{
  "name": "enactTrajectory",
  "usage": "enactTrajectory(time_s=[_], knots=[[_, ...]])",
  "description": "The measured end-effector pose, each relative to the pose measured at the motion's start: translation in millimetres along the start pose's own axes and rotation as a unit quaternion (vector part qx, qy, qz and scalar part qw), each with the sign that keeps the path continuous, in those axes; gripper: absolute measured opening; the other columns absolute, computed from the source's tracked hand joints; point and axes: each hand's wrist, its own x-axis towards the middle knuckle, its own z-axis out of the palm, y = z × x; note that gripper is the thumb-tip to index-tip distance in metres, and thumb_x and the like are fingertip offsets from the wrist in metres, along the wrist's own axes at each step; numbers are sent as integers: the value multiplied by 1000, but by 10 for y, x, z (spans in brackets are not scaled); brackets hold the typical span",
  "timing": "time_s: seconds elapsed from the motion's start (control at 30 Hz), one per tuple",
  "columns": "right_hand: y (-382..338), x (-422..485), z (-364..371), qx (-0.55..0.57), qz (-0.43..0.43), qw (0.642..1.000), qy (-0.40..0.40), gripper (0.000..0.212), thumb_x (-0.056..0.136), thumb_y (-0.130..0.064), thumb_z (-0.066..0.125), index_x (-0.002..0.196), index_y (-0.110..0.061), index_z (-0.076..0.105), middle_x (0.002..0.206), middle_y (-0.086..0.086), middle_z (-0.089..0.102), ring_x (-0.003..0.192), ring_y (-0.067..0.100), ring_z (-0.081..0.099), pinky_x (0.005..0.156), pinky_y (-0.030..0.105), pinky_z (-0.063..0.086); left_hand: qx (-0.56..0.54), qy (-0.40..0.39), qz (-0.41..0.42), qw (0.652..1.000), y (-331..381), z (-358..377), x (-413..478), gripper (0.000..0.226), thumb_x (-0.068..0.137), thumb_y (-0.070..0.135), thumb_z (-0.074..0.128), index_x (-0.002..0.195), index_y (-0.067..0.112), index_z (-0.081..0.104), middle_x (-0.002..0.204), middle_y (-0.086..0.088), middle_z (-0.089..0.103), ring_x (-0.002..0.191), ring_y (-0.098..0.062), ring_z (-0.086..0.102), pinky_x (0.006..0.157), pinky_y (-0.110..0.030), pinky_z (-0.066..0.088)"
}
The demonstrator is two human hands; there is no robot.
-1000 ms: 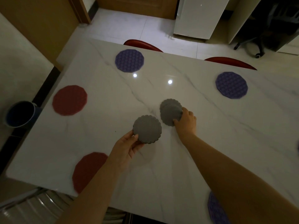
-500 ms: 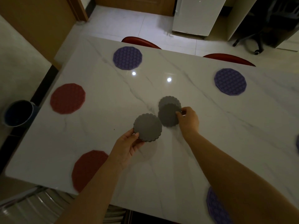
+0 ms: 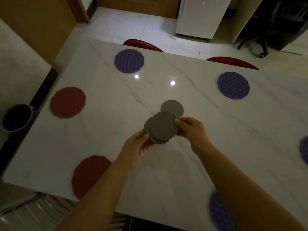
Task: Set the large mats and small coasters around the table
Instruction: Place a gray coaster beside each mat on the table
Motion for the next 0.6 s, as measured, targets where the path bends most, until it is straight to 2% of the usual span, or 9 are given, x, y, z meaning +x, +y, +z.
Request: enactTrajectory(time_s=[0.1, 0.27, 0.37, 0.47, 0.6], knots=[[117, 24, 36, -6, 1, 1000, 29, 8, 87, -16, 63, 80, -20, 67, 78, 3, 68, 69, 16, 63, 60, 19, 56, 4, -11, 4, 1000, -4, 29, -7, 30, 95, 5, 48, 122, 11, 60, 105, -4, 75, 97, -21, 70, 86, -29, 57], [262, 70, 39, -107, -57, 990, 76, 13, 84, -20, 65, 76, -29, 64, 77, -8, 67, 74, 10, 63, 67, 24, 50, 4, -26, 0, 1000, -24, 53, 18, 29, 94, 5, 49, 120, 12, 61, 108, -6, 74, 98, -21, 70, 81, -27, 57], [310, 81, 36, -117, -46, 990, 69, 6, 84, -20, 66, 83, -26, 64, 82, -8, 67, 78, 11, 66, 73, 30, 57, 7, -27, -2, 1000, -42, 48, 19, 29, 95, 6, 48, 119, 13, 61, 108, -6, 74, 99, -20, 70, 79, -25, 56], [342, 63, 43, -145, -43, 987, 54, 8, 84, -21, 66, 89, -26, 62, 84, -10, 67, 71, 8, 67, 69, 27, 59, 2, -31, -6, 999, -45, 16, 19, 28, 95, 8, 49, 119, 14, 63, 111, -7, 73, 101, -21, 69, 80, -25, 56], [364, 25, 58, -171, -68, 982, 43, 25, 86, -21, 64, 111, -22, 62, 94, -9, 66, 80, 11, 67, 72, 23, 54, 0, -34, -19, 999, -27, -10, 24, 34, 89, 15, 55, 123, 13, 62, 117, -9, 70, 107, -24, 67, 82, -28, 56]])
